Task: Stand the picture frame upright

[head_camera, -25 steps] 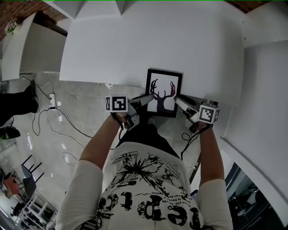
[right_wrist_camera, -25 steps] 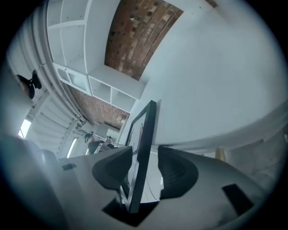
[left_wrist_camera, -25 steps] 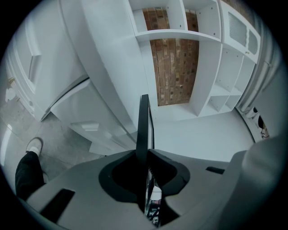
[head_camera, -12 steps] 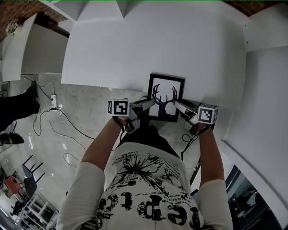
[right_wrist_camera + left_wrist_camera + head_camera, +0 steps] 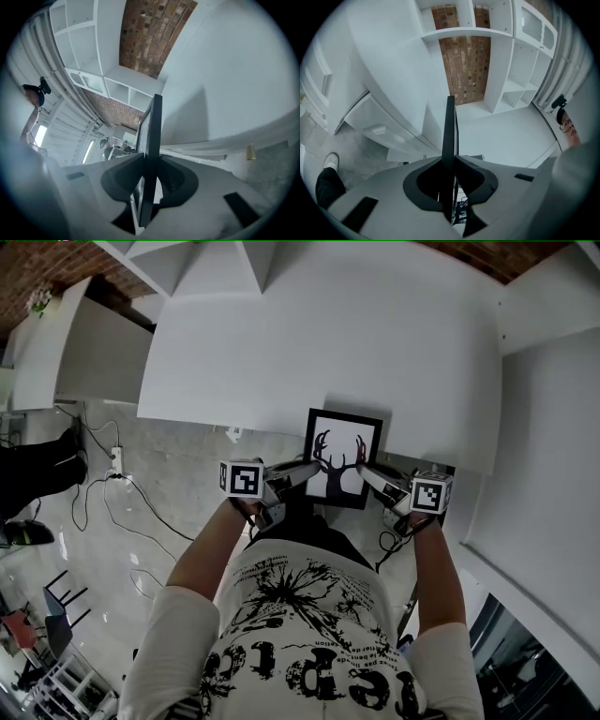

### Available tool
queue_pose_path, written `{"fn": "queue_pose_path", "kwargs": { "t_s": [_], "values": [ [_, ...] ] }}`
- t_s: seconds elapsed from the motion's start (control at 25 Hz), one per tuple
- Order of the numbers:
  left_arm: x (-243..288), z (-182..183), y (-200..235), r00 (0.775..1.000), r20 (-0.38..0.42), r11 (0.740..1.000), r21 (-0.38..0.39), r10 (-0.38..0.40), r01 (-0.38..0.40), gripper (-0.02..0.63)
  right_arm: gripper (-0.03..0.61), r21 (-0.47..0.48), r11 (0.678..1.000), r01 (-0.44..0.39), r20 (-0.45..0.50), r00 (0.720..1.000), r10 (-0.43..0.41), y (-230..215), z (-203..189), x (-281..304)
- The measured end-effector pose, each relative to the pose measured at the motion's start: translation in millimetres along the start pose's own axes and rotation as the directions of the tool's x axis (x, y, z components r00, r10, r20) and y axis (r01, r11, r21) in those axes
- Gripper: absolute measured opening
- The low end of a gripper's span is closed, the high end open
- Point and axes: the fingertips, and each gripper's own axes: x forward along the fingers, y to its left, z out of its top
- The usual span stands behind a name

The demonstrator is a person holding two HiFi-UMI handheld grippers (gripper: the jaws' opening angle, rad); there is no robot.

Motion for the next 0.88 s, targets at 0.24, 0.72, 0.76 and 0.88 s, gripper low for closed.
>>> {"fn": "queue_pose_path", "kwargs": {
  "t_s": [0.24, 0.72, 0.76, 0.88],
  "values": [
    [-16, 0, -33, 0.999, 0.051, 0.996, 0.086, -0.010, 0.005, 0.075, 0.094, -0.080, 0.997, -0.021, -0.052, 0.999, 0.017, 34, 5, -1],
    [-38, -2, -77, 0.992, 0.123, 0.939, 0.342, -0.011, -0.032, 0.075, 0.087, -0.241, 0.966, -0.088, -0.063, 0.995, 0.075, 83, 10, -7],
    [-44, 2, -82, 0.992, 0.123, 0.934, 0.356, -0.013, -0.032, 0.075, 0.087, -0.252, 0.964, -0.087, -0.062, 0.995, 0.074, 91, 12, -3],
    [-69, 26, -91, 0.992, 0.121, 0.919, 0.393, -0.019, -0.031, 0.075, 0.086, -0.269, 0.960, -0.075, -0.056, 0.997, 0.062, 112, 26, 20]
  ]
}}
